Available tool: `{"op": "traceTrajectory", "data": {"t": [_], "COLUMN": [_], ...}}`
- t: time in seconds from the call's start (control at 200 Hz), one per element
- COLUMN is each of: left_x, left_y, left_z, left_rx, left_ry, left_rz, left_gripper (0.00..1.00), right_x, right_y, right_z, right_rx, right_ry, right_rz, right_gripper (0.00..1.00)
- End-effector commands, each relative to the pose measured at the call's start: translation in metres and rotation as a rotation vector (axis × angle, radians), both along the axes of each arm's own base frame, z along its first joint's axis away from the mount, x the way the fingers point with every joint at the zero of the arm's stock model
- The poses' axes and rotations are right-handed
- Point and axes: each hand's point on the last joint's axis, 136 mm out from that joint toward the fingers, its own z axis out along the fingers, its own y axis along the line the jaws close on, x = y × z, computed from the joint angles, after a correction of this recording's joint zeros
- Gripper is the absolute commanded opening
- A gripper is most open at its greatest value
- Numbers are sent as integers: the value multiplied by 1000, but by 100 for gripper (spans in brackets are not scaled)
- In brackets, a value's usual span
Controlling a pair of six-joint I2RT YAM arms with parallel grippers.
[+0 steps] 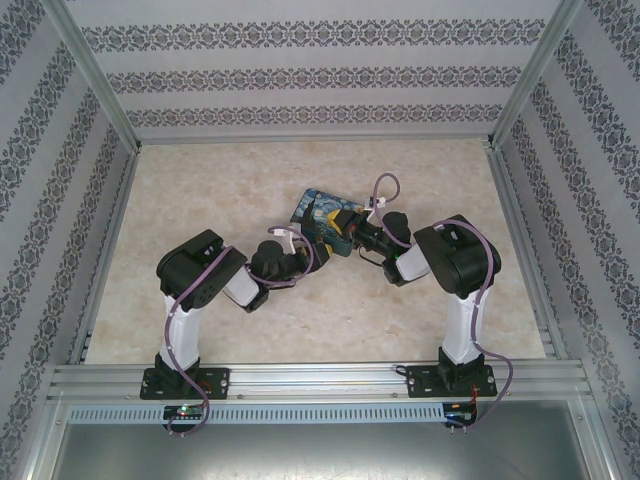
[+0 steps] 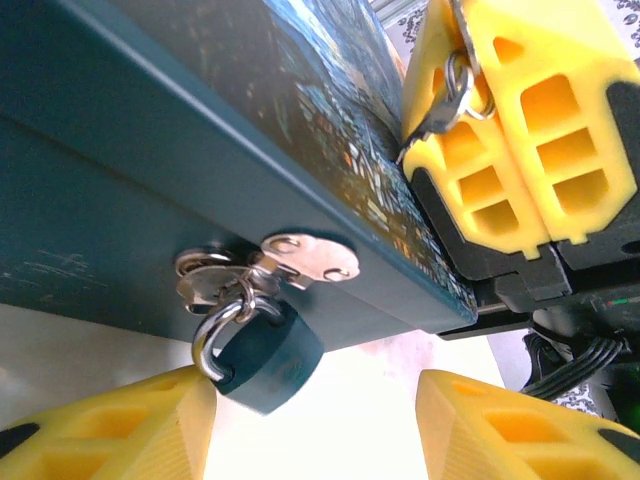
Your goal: Unlock the padlock with the key
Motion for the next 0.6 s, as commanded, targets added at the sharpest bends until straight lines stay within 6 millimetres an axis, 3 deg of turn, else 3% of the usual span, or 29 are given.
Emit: {"op": "traceTrajectory", "data": {"t": [0.0,0.41,0.595], "left_x": [-1,12,8], "left_y": [-9,7,8], "left_z": [1,-24,-35], "left_rx": [-6,40,60], "left_ry": [-6,97,142], "left_rz": [-15,123,127], "left_gripper": [55,63,65], "right_x": [-4,-4,-3], "right_y": [0,0,0], "right_z": [-25,-25,-24], "right_rx": [-21,-18,-16], "right_ry": [68,67,65], "right_rz": [7,4,3], "right_gripper": [0,0,0]}}
